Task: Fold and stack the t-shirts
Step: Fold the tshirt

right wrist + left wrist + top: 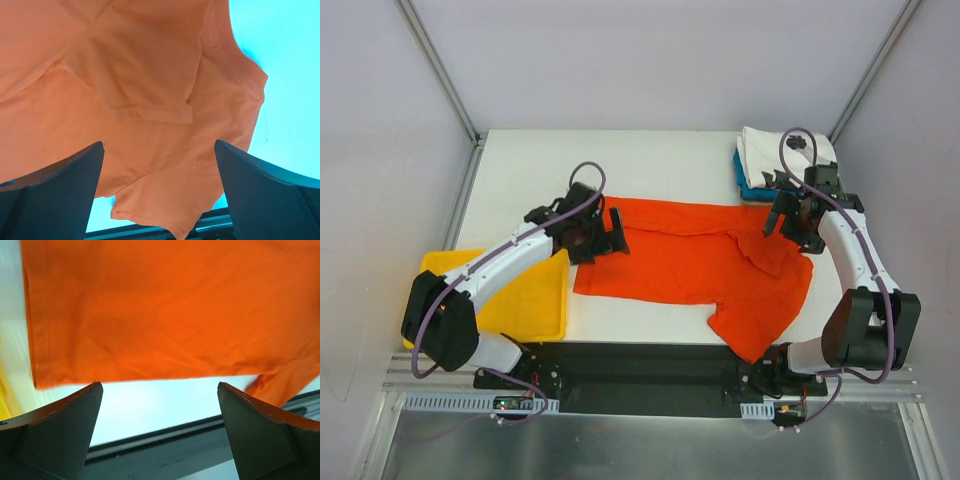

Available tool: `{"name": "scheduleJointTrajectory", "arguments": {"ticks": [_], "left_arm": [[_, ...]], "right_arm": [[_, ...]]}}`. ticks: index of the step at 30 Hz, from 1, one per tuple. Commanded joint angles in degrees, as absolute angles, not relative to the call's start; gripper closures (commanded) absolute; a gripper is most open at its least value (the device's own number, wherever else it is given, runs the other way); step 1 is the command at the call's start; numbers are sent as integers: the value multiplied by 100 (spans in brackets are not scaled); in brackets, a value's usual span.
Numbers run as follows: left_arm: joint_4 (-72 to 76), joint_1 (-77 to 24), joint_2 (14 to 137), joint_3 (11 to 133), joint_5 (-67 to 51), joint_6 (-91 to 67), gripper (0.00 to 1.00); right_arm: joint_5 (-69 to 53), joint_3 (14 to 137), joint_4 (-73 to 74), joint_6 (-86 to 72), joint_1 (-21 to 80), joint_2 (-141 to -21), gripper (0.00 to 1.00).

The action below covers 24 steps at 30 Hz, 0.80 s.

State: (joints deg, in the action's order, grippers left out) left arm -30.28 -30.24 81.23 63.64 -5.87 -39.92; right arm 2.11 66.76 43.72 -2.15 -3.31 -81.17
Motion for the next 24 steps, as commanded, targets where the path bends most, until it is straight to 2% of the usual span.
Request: {"name": "scheduleJointTrajectory", "arguments": {"ticks": [1,5,9,10,11,19,24], "left_arm": [[-3252,-3340,7788,5451,-176,-5202,1],[-3243,-3366,7541,4738,121,-5974,2],[-3243,-3366,7567,4509,430,-6319,9],[-3234,-3366,7593,4509,587,-6389,17],[-3226,-3366,7655,4500,693,-6494,21],[-3226,-3366,7910,4412,1441,-7102,45],[-3234,-3349,8015,4430,1529,-7137,46]], "right_arm": [[53,6592,4139,-334,-229,-7752,4],[53,6522,4140,-325,-220,-7524,3],[-202,6460,4069,-325,-220,-7444,3],[-202,6460,4061,-316,-220,-7444,3],[-211,6469,4061,-316,-220,-7444,3],[-167,6513,4061,-272,-220,-7418,3],[-141,6513,4061,-255,-220,-7444,3]]}}
